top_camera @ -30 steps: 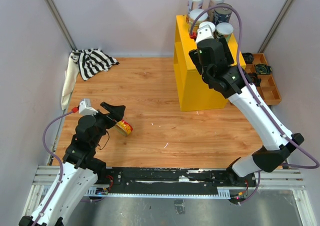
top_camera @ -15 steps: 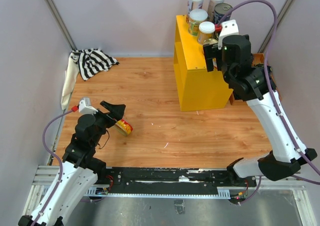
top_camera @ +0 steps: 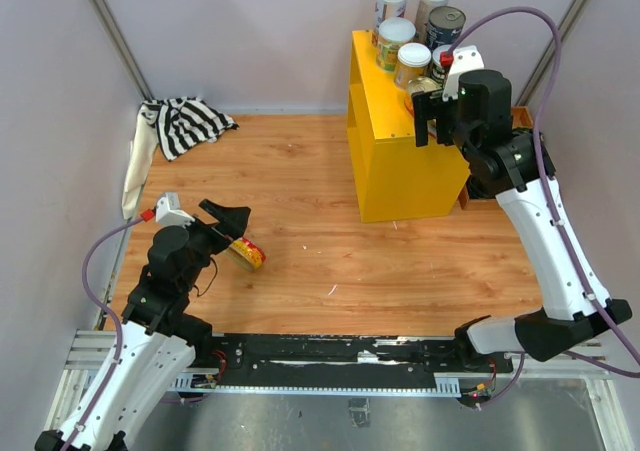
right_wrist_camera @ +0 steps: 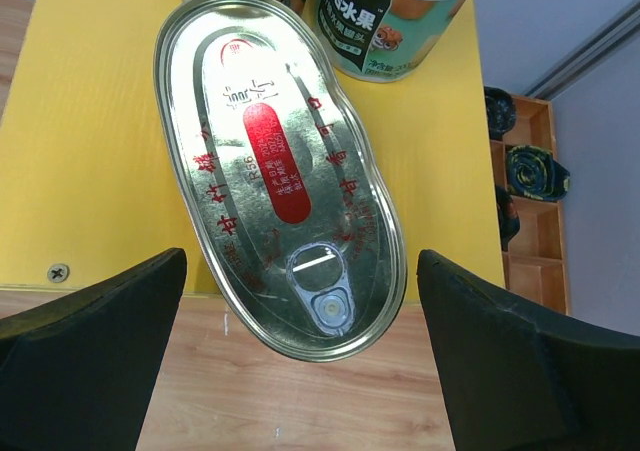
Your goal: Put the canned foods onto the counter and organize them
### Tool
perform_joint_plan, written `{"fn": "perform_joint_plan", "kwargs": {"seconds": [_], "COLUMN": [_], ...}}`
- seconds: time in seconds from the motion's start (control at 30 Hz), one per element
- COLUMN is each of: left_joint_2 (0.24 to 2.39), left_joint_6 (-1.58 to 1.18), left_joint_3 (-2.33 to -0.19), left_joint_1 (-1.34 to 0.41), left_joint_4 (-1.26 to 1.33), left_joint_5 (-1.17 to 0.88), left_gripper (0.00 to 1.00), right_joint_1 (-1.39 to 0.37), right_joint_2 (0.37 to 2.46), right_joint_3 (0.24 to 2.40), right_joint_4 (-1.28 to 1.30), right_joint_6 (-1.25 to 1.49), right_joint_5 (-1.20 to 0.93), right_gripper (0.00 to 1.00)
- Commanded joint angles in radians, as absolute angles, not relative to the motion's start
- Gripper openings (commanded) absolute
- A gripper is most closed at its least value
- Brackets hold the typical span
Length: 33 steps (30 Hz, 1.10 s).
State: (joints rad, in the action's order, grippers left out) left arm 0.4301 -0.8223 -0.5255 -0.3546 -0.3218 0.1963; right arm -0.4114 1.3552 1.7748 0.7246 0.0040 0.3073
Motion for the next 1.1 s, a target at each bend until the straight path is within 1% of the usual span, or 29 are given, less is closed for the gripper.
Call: {"fn": "perform_joint_plan", "kwargs": {"seconds": [0.0,0.07,0.37,0.5,0.57,0.67,0.77,0.83,1.03,1.07], "left_joint_2": [0.436,0.434,0.434,0.435,0.432,0.423,0.411,0.404,0.399,0.401], "left_joint_6": [-0.814,-0.822,-0.817,-0.817,-0.818,-0.821,-0.827,-0.829,-0.835,-0.835], "left_joint_3": [-0.552,-0.542,-0.538,-0.540,-0.541,-0.540,-0.537,-0.533,-0.532,-0.534], "left_joint_1": [-0.347,-0.346,-0.346,-0.345,-0.347,-0.346,-0.346,-0.345,-0.346,-0.345], "left_joint_4": [-0.314,-0.306,-0.298,-0.298,-0.301,-0.309,-0.313,-0.317,-0.319,-0.319], "left_joint_5": [0.188,0.185,0.190,0.190,0.192,0.194,0.193,0.195,0.193,0.193], "left_gripper": [0.98,0.98,0.98,0.98,0.98,0.98,0.98,0.98,0.98,0.98], "right_joint_1": [-0.382,-0.374,-0.349,-0.331,-0.324,-0.318,-0.318,-0.318,-0.318,-0.318], "right_joint_2": [1.359,1.360,1.366,1.369,1.366,1.359,1.338,1.320,1.277,1.273], "right_joint_3": [1.741,1.721,1.682,1.670,1.662,1.656,1.651,1.649,1.636,1.636], "right_joint_4": [0.663,0.642,0.572,0.551,0.545,0.551,0.566,0.579,0.619,0.628], "right_joint_6": [0.034,0.040,0.037,0.049,0.056,0.060,0.065,0.067,0.070,0.074], "right_joint_5": [0.242,0.231,0.212,0.196,0.187,0.174,0.172,0.180,0.219,0.226], "right_gripper": [0.99,1.00,0.92,0.81,0.72,0.57,0.48,0.45,0.42,0.40]}}
